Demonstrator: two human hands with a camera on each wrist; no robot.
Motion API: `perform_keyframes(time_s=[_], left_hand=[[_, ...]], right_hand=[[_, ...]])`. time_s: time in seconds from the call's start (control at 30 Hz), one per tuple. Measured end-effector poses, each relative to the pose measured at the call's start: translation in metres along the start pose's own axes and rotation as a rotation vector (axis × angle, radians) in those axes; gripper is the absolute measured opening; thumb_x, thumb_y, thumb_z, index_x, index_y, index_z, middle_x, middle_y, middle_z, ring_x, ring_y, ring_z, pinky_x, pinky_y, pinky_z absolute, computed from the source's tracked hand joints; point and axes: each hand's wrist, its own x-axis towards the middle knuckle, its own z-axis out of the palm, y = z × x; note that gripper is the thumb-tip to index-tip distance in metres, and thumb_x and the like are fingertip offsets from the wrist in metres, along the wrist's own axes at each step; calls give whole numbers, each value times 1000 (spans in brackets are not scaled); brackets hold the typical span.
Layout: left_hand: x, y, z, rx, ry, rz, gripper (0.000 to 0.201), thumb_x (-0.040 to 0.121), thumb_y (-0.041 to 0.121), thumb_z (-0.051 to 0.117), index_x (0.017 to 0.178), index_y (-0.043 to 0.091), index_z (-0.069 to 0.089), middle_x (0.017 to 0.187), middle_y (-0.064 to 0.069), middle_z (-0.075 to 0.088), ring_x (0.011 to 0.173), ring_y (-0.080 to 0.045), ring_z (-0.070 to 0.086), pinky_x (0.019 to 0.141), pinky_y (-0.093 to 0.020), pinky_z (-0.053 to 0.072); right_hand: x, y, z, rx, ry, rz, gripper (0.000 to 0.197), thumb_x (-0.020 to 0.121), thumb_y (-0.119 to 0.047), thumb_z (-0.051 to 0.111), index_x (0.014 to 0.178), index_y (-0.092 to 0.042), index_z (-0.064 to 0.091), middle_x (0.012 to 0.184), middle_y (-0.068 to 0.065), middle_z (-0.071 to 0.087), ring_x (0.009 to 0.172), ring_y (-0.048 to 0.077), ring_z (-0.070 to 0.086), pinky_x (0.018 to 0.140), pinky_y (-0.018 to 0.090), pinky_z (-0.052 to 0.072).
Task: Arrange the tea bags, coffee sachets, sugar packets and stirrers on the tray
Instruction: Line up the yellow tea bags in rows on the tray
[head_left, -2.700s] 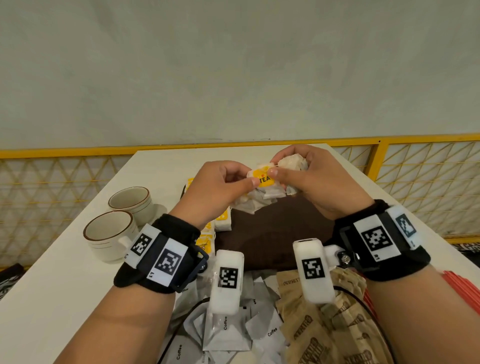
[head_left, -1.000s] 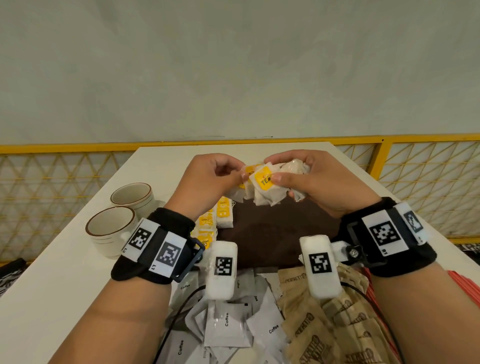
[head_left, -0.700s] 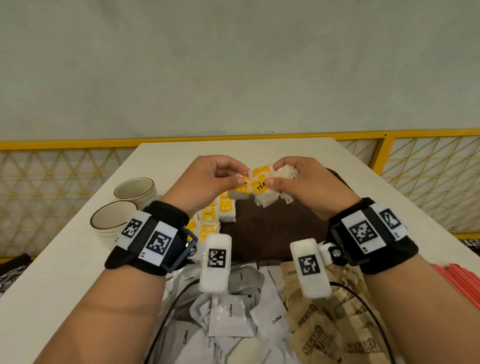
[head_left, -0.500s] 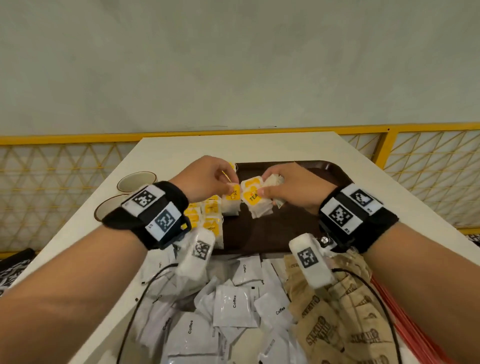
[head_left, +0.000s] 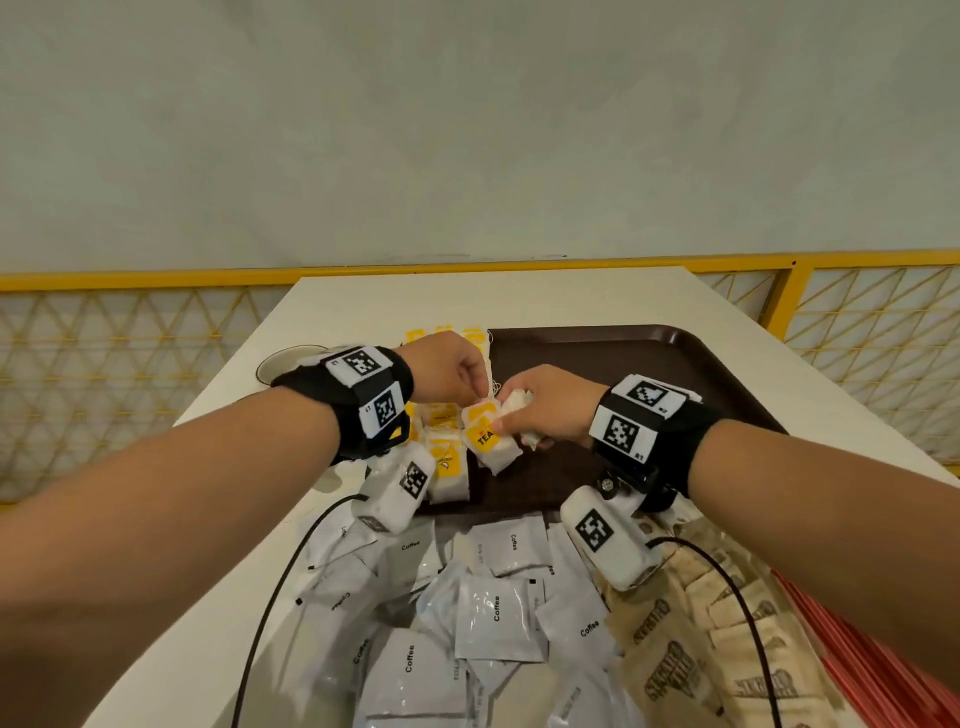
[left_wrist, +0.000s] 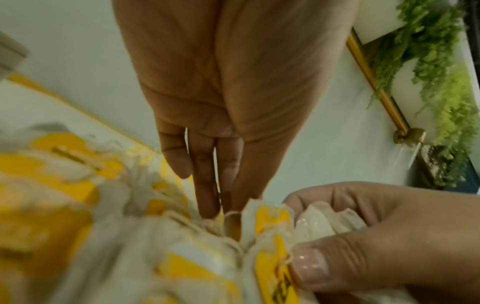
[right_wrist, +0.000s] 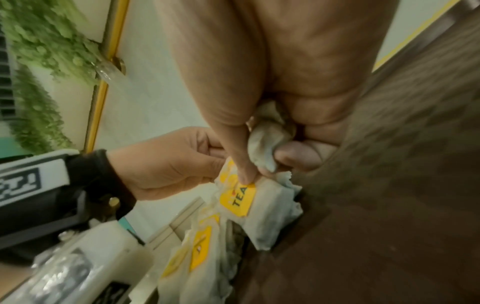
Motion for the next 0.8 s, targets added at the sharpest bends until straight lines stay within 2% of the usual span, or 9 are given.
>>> perform_keyframes(time_s=[0.1,0.17,0.27,0.4,0.5,0.57,0.63,0.73,0.8], left_hand=[[-3,-5,-6,-9,98,-8,8,87,17,65,80,16,69,71,13,61,69,-6,56,61,-16,40],[-6,-7,-7,-4,37,-12,15,89,27,64,80,17,71,71,15,63,67,0,55,65,-17,41],[-10,-7,-2,23,-56,21,16,91,26,62,90,16,74,78,13,66,72,1,56,75,-20,43],[-10,-3,-1,-13,-40,15,34,90,42,58,85,13,74,75,12,66,66,1,54,65,-14,41],[-11,0,0,18,-36,58,20,89,28,65,98,13,74,76,17,63,71,3,56,69,-11,42],[-10,0,1,36,-7,65,15,89,21,65,99,12,73,74,18,62,69,4,56,67,-10,42],[-9,0,0,49,4,63,14,88,19,66,97,12,73,73,17,62,67,4,56,65,-10,41],[-7,0,-4,66,-1,46,13,88,17,67,98,11,73,75,14,62,69,2,56,67,-13,42],[-6,1,-6,82,-11,43,13,87,17,67,98,12,73,76,14,62,70,1,56,70,-16,44]], right_hand=[[0,1,-2,-43,45,-10,16,83,-15,72,94,-16,60,74,10,59,56,14,55,44,22,45],[-2,3,-7,-40,51,-8,17,83,-16,71,96,-16,61,76,11,60,55,13,54,44,21,44],[-4,6,-11,-27,59,-10,12,83,-15,72,87,-20,62,76,8,60,56,13,55,43,21,44],[-6,10,-10,-19,70,10,12,82,-17,73,85,-20,62,74,5,60,59,15,56,45,23,44],[-9,10,-10,-22,80,21,12,81,-19,74,85,-20,63,75,4,61,58,12,56,44,21,45],[-12,8,-11,-92,65,22,21,78,-21,76,92,-19,61,81,7,61,62,14,57,46,21,47],[-15,5,-11,-168,30,31,28,76,-21,79,95,-17,59,84,9,62,63,14,57,47,21,49],[-17,5,-10,-204,-7,53,27,75,-20,80,89,-20,57,94,16,67,65,15,59,52,22,52],[-17,5,-6,-192,-29,62,26,77,-19,79,90,-19,56,93,17,67,64,15,60,52,22,52]])
